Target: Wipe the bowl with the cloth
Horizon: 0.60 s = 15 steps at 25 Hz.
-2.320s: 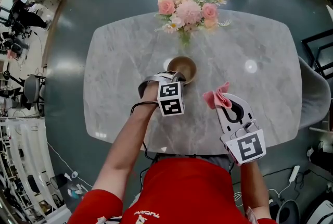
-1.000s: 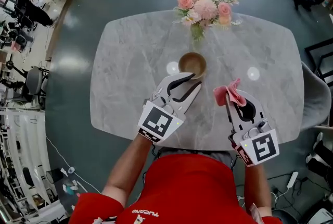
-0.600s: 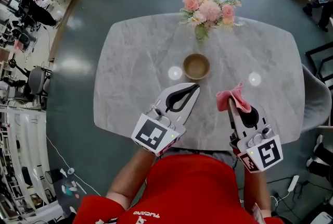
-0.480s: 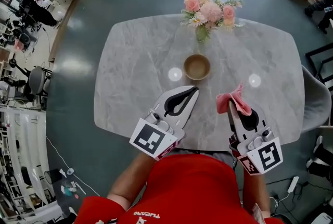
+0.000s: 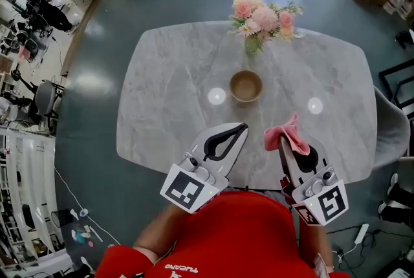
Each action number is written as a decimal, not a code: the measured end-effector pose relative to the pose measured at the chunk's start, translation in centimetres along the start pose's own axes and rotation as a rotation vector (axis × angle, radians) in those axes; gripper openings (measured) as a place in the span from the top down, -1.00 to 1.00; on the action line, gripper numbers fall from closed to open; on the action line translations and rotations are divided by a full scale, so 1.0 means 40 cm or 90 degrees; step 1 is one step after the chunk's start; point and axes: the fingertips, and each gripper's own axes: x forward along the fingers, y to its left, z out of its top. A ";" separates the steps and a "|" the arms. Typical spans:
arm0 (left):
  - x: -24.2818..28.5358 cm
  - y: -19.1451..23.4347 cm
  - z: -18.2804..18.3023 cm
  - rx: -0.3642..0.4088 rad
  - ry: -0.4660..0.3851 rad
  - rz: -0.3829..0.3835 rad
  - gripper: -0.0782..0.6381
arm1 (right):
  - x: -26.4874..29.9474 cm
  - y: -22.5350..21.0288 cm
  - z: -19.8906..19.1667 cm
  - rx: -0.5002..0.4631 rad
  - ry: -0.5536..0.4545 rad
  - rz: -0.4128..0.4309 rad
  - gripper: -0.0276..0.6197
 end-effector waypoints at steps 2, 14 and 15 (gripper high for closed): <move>-0.003 -0.002 0.004 0.006 0.001 0.000 0.77 | 0.000 0.004 -0.001 0.000 0.000 0.001 0.85; -0.002 -0.006 -0.015 0.004 0.009 0.005 0.77 | 0.015 0.017 -0.014 -0.016 0.008 0.011 0.85; -0.002 -0.005 -0.014 0.004 0.010 0.005 0.77 | 0.016 0.018 -0.014 -0.018 0.009 0.012 0.85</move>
